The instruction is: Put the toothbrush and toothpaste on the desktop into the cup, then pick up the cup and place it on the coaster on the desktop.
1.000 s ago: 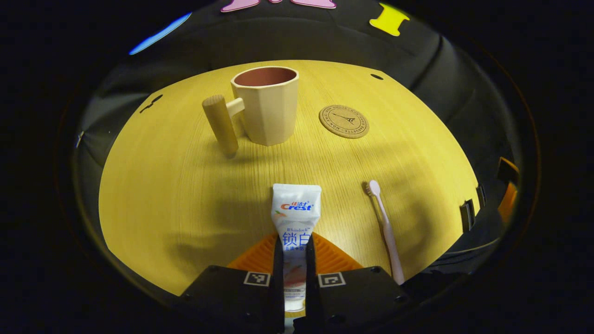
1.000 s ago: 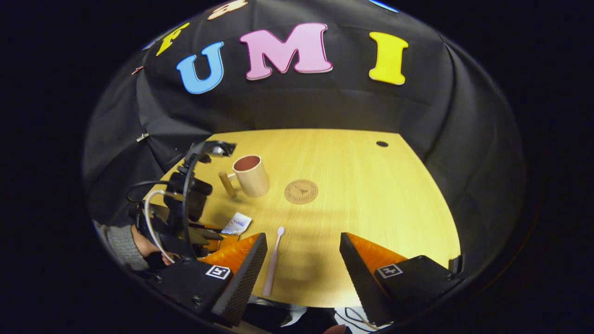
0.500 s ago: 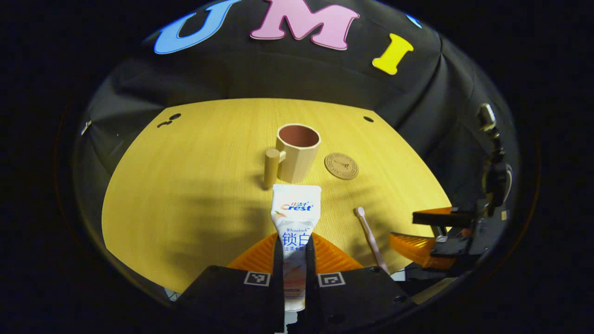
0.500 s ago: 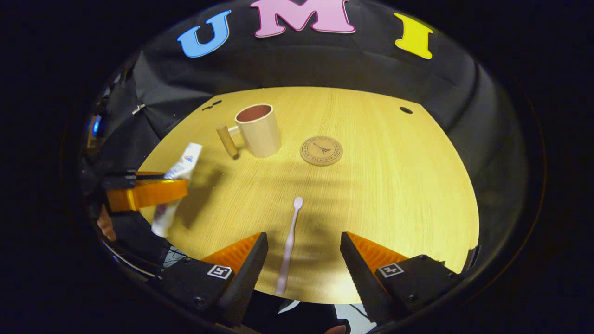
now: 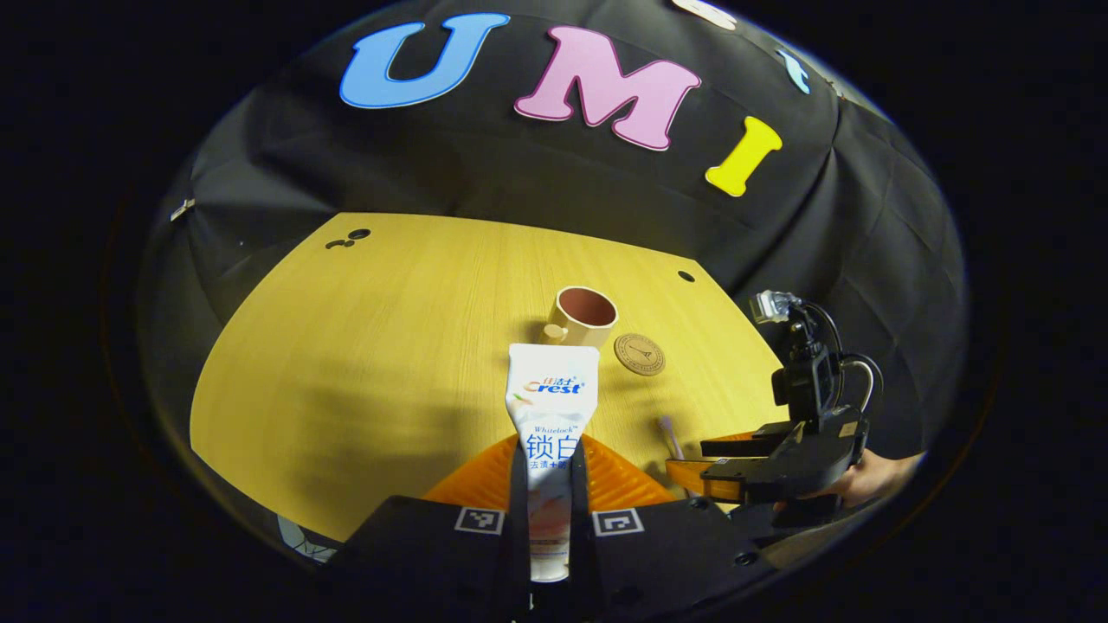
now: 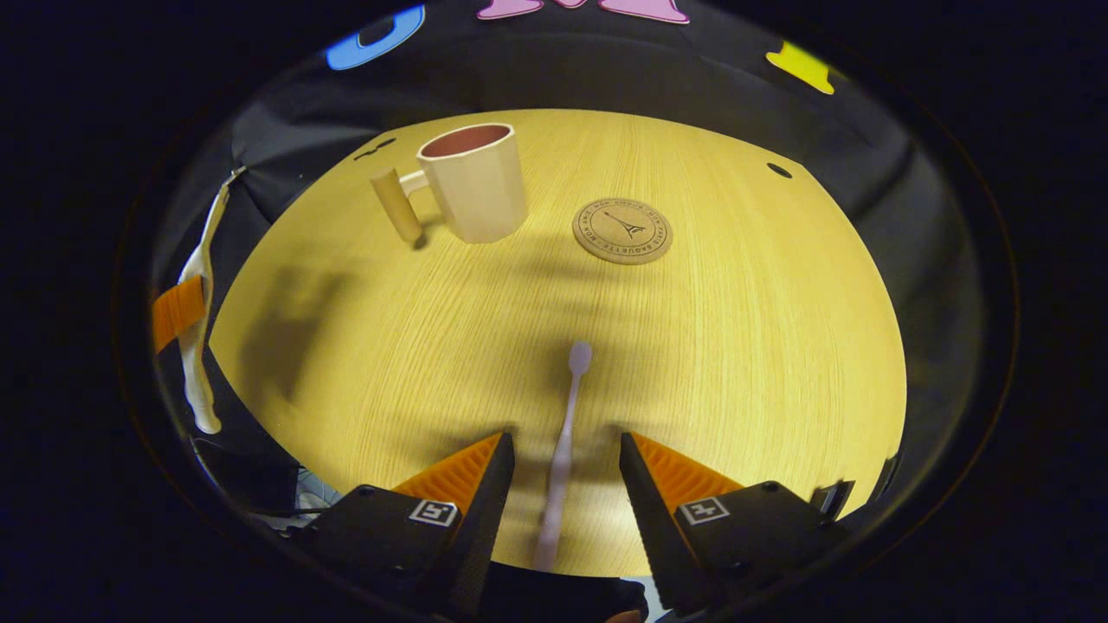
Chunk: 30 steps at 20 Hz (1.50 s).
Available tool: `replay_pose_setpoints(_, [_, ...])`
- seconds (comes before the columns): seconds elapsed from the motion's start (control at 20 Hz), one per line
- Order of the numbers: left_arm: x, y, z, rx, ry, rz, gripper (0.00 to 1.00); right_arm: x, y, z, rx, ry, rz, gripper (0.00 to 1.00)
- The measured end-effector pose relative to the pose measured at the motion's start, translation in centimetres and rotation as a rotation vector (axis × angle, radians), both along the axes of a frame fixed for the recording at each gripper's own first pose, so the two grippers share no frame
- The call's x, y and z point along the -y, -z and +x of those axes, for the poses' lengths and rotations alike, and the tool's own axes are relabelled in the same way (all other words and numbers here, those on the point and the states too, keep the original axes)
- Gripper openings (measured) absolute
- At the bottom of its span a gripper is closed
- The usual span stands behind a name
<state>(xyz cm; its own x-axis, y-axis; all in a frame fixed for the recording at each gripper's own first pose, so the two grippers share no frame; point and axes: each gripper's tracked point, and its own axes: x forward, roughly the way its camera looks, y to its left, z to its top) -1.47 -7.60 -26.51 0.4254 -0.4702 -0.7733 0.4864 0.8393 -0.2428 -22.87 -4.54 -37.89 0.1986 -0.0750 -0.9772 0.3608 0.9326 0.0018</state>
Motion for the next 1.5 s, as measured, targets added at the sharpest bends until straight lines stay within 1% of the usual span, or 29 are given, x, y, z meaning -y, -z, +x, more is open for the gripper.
replay_pose_setpoints(0.05, [-0.5, 0.0, 0.1, -0.001, -0.006, -0.002, 0.23, -0.1, 0.3, -0.1, -0.021, -0.003, -0.004, 0.75])
replay_pose_setpoints(0.15, [-1.0, 0.2, 0.1, -0.005, -0.011, -0.003, 0.23, 0.1, 0.7, -0.4, -0.062, -0.012, -0.03, 0.65])
replay_pose_setpoints(0.2, [-1.3, 0.2, 0.2, -0.005, -0.012, -0.001, 0.23, -0.3, 0.5, -0.3, -0.067, -0.011, -0.012, 0.54])
replay_pose_setpoints(0.25, [-1.5, 0.3, 0.2, -0.004, -0.013, 0.0, 0.23, -0.6, 0.8, -0.3, -0.071, -0.01, 0.001, 0.51])
replay_pose_setpoints(0.3, [-1.7, 0.3, 0.2, -0.004, -0.013, -0.001, 0.23, -0.9, 0.8, -0.2, -0.067, -0.006, 0.025, 0.41])
replay_pose_setpoints(0.4, [-1.9, 0.3, 0.2, -0.007, -0.015, -0.002, 0.23, -0.5, 0.8, -0.2, -0.072, 0.026, 0.018, 0.31])
replay_pose_setpoints(0.45, [-2.0, 0.2, 0.2, -0.006, -0.018, -0.006, 0.23, -0.5, 0.8, 0.0, -0.067, 0.048, 0.022, 0.29])
replay_pose_setpoints(0.5, [-2.0, 0.2, 0.3, -0.006, -0.024, -0.01, 0.23, -0.4, 0.7, 0.2, -0.063, 0.057, 0.026, 0.12])
replay_pose_setpoints(0.7, [-1.5, -0.3, 0.6, -0.001, -0.047, -0.042, 0.23, -0.5, 0.9, 0.5, -0.038, 0.014, 0.052, 0.06])
replay_pose_setpoints(0.8, [-0.9, -1.1, 1.3, 0.014, -0.052, -0.063, 0.23, -0.8, 0.1, 1.6, 0.043, 0.033, 0.085, 0.06])
replay_pose_setpoints(0.95, [1.4, -2.1, 3.2, 0.06, -0.061, -0.102, 0.22, -0.8, -2.7, 4.3, 0.22, 0.084, 0.149, 0.06])
replay_pose_setpoints(1.05, [2.9, -3.3, 4.6, 0.092, -0.062, -0.133, 0.23, -0.3, -5.0, 6.0, 0.328, 0.099, 0.187, 0.06])
replay_pose_setpoints(1.15, [4.7, -4.5, 6.0, 0.113, -0.062, -0.183, 0.23, 0.1, -7.2, 7.2, 0.41, 0.101, 0.219, 0.06])
replay_pose_setpoints(1.3, [7.6, -6.1, 8.2, 0.142, -0.061, -0.271, 0.23, 0.7, -10.3, 8.2, 0.488, 0.114, 0.266, 0.06])
replay_pose_setpoints(1.5, [11.3, -7.4, 11.4, 0.189, -0.051, -0.358, 0.22, 2.3, -12.1, 8.6, 0.543, 0.152, 0.295, 0.06])
